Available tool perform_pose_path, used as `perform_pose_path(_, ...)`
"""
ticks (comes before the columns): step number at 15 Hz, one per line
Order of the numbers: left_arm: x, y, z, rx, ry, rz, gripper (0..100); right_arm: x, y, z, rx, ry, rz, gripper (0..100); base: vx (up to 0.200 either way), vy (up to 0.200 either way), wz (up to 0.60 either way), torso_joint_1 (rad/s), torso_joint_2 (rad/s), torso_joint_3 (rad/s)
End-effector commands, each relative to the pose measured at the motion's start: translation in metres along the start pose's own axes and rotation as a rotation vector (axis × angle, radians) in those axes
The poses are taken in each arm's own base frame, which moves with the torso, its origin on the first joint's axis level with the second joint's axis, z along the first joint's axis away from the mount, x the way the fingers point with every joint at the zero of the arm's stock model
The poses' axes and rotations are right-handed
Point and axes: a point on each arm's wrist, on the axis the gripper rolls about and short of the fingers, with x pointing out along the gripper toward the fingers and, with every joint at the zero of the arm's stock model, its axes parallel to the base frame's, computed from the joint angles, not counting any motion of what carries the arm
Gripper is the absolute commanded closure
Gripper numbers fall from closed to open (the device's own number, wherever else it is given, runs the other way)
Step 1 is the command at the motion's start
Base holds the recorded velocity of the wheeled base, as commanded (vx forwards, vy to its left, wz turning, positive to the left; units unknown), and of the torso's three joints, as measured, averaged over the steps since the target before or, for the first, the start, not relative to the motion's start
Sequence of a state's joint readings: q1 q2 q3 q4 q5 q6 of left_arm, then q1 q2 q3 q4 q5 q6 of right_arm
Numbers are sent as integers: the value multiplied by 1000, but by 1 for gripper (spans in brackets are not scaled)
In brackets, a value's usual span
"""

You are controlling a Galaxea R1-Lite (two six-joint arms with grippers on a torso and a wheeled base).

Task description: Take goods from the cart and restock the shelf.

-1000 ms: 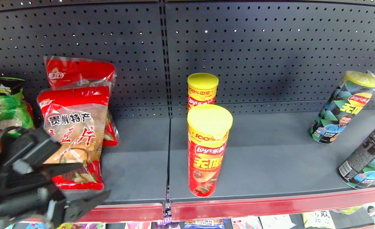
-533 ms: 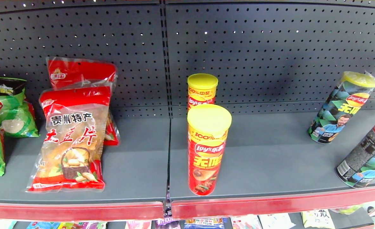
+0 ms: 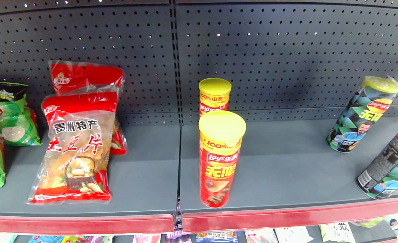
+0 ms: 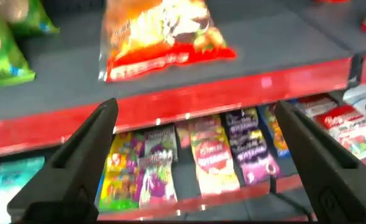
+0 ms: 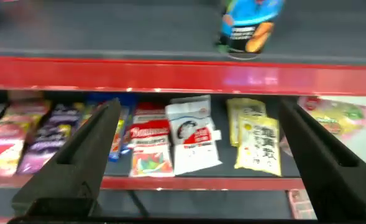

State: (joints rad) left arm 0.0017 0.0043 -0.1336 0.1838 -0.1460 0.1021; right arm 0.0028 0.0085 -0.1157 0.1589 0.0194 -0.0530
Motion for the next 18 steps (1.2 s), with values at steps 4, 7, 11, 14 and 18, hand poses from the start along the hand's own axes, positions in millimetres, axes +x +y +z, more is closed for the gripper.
perform_pose_path(4,8,0,-9,-41,-59,12,0,9,-1,-7,-7,-28,-93,0,0,0,0,0,0,0)
perform_pose_path(7,8,4,-10,-80,-41,169,0,7,-1,-8,-49,-58,-54,0,0,0,0,0,0,0)
perform_pose_path(11,12,1,-17,-23,-51,41,0,7,0,-8,2,-58,-19,0,0,0,0,0,0,0)
perform_pose_path(14,12,2,-17,-107,-50,96,0,7,-1,-9,29,-59,-47,0,0,0,0,0,0,0)
perform_pose_path(18,12,2,-17,-95,-48,93,0,10,1,-15,64,-55,14,0,0,0,0,0,0,0)
